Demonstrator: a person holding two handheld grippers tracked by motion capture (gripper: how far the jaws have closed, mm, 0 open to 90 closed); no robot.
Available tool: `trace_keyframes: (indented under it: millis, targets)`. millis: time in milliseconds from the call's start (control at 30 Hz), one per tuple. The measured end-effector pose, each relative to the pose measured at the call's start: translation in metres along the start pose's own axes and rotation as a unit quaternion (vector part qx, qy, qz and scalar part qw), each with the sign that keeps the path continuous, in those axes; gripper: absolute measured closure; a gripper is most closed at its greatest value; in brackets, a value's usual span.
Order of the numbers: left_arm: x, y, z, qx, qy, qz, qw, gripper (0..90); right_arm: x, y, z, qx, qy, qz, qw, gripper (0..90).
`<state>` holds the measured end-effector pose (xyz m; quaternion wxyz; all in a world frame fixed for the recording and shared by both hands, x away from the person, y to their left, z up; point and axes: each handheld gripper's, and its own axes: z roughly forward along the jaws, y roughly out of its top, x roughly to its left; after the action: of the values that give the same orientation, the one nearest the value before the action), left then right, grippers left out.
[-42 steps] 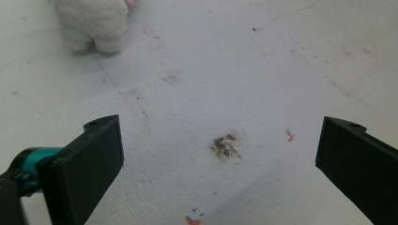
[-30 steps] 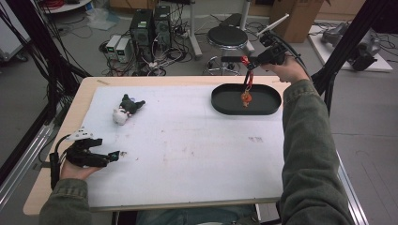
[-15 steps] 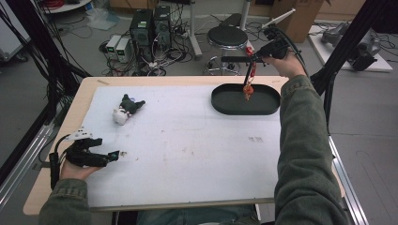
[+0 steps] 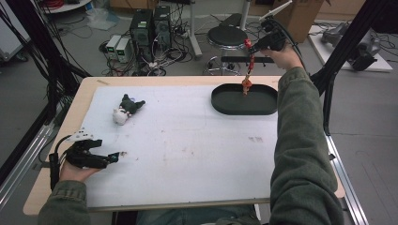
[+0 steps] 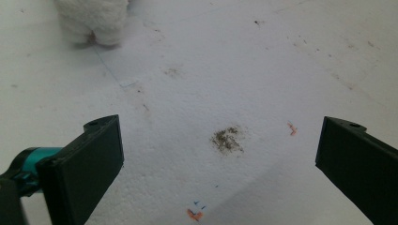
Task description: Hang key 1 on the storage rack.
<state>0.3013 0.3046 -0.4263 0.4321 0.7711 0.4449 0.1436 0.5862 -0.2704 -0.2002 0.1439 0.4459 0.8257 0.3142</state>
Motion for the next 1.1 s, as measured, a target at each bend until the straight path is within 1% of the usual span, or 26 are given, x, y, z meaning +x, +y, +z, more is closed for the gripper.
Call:
trace_keyframes:
  millis: [133, 200, 433, 500, 667, 700, 767, 867, 900, 933, 967, 1000, 1033, 1067, 1100]
  targets:
    - [0.000, -0.001, 0.000, 0.002, 0.001, 0.000, 1.0000, 1.7, -0.003, 0.007, 0.000, -0.005, -0.004, 0.000, 1.0000, 74.6]
    - [-0.001, -0.001, 0.000, 0.001, 0.002, -0.003, 1.0000, 1.7, -0.004, 0.010, 0.000, -0.006, -0.004, 0.002, 1.0000, 74.7]
    - [0.000, -0.001, 0.001, 0.003, 0.002, -0.003, 1.0000, 1.7, -0.004, 0.015, 0.007, -0.011, -0.004, 0.002, 0.9999, 74.6]
    - [0.000, -0.001, 0.001, 0.004, 0.002, -0.003, 1.0000, 1.7, -0.004, 0.017, 0.008, -0.008, -0.011, -0.004, 0.9999, 74.6]
    - [0.000, -0.001, 0.001, 0.004, 0.002, -0.002, 1.0000, 1.7, -0.005, 0.019, 0.011, -0.016, -0.020, 0.001, 0.9997, 74.4]
    - [0.000, -0.001, 0.001, 0.004, 0.002, -0.002, 1.0000, 1.7, -0.004, 0.019, 0.012, -0.017, -0.020, 0.005, 0.9996, 74.4]
    - [0.000, -0.001, 0.001, 0.005, 0.003, -0.001, 1.0000, 1.7, -0.004, 0.020, 0.015, -0.019, -0.024, 0.002, 0.9995, 74.4]
    - [0.000, -0.001, 0.001, 0.005, 0.002, 0.000, 1.0000, 1.7, 0.000, 0.021, 0.018, -0.023, -0.024, 0.000, 0.9994, 73.7]
    - [0.000, -0.001, 0.001, 0.004, 0.002, -0.001, 1.0000, 1.7, 0.002, 0.022, 0.019, -0.023, -0.026, 0.000, 0.9994, 71.7]
    - [0.000, -0.001, 0.001, 0.005, 0.000, 0.000, 1.0000, 1.7, 0.003, 0.022, 0.020, -0.026, -0.030, 0.002, 0.9992, 59.6]
    - [-0.001, -0.001, 0.001, 0.006, -0.002, -0.001, 1.0000, 1.7, 0.003, 0.022, 0.022, -0.029, -0.026, 0.011, 0.9992, 41.0]
    - [-0.001, -0.001, 0.001, 0.005, -0.001, -0.001, 1.0000, 1.7, 0.003, 0.022, 0.025, -0.024, -0.027, 0.023, 0.9991, 31.9]
    - [-0.001, -0.001, 0.001, 0.005, -0.002, 0.001, 1.0000, 1.7, 0.003, 0.022, 0.025, -0.017, -0.042, 0.019, 0.9988, 31.2]
    - [-0.001, -0.001, 0.001, 0.005, -0.002, 0.002, 1.0000, 1.7, 0.003, 0.021, 0.025, -0.015, -0.046, 0.019, 0.9986, 27.9]
    - [-0.001, -0.001, 0.000, 0.004, -0.001, 0.000, 1.0000, 1.7, 0.002, 0.020, 0.025, -0.014, -0.040, 0.025, 0.9988, 24.6]
